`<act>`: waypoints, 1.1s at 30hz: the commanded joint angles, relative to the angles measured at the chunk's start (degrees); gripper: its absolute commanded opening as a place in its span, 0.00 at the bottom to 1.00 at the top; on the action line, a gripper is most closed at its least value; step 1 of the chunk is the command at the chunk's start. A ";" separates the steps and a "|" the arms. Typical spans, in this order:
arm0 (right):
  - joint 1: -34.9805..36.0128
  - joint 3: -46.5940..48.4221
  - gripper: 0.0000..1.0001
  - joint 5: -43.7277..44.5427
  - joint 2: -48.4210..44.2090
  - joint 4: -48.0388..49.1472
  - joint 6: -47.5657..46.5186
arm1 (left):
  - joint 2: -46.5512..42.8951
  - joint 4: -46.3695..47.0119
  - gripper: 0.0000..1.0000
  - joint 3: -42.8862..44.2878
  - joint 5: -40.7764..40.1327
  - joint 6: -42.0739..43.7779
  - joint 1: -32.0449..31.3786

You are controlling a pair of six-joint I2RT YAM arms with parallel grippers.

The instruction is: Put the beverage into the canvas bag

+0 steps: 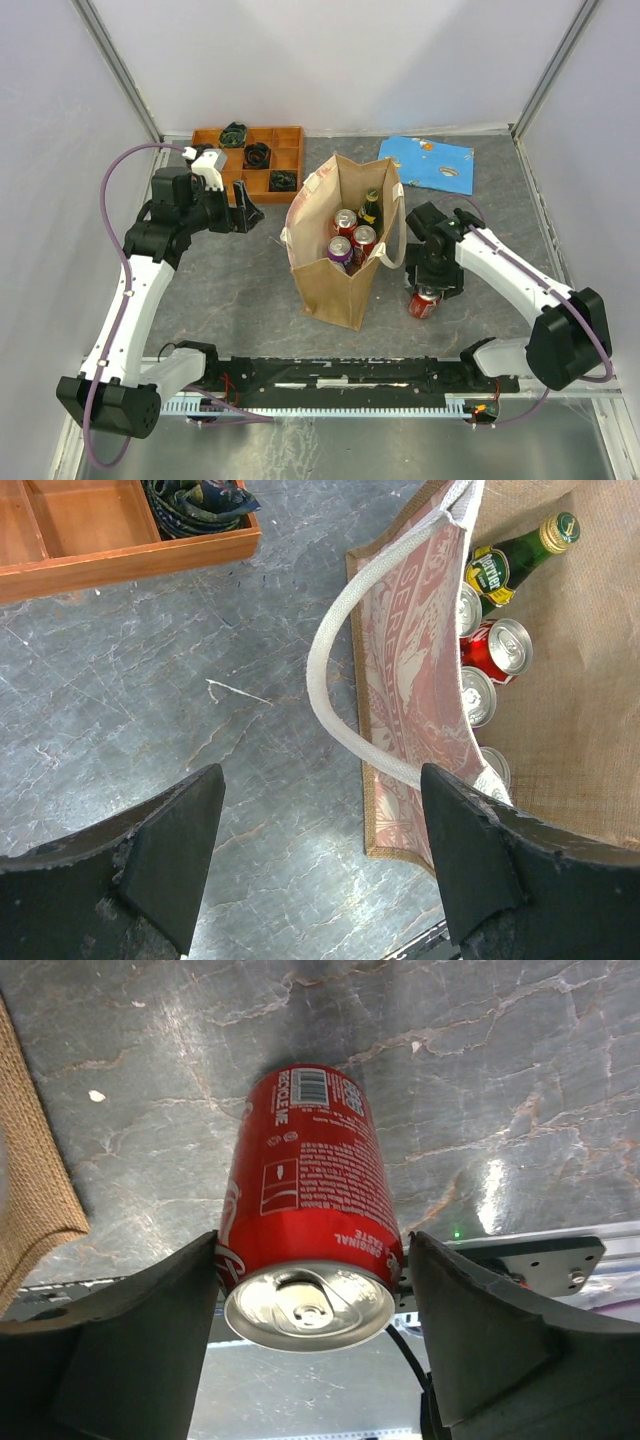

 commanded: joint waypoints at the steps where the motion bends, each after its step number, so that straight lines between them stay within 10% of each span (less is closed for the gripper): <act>1: -0.24 -0.53 0.74 -0.72 1.47 2.27 0.17 | -0.53 1.71 0.85 1.81 1.40 3.31 0.01; 5: -0.20 0.25 0.18 -0.57 1.56 1.67 0.15 | -0.58 1.74 0.85 1.83 1.18 3.33 0.06; 9: -0.15 3.24 0.02 0.93 1.01 -0.98 -0.14 | -0.68 1.73 0.85 1.68 1.17 3.35 0.06; 22: -0.61 14.14 0.00 4.00 1.49 -5.93 -1.36 | -0.61 2.18 0.85 1.72 1.24 3.22 0.05; 33: -3.10 56.19 0.00 10.84 8.89 -23.66 -8.54 | -1.01 1.77 0.85 1.64 1.42 3.40 0.01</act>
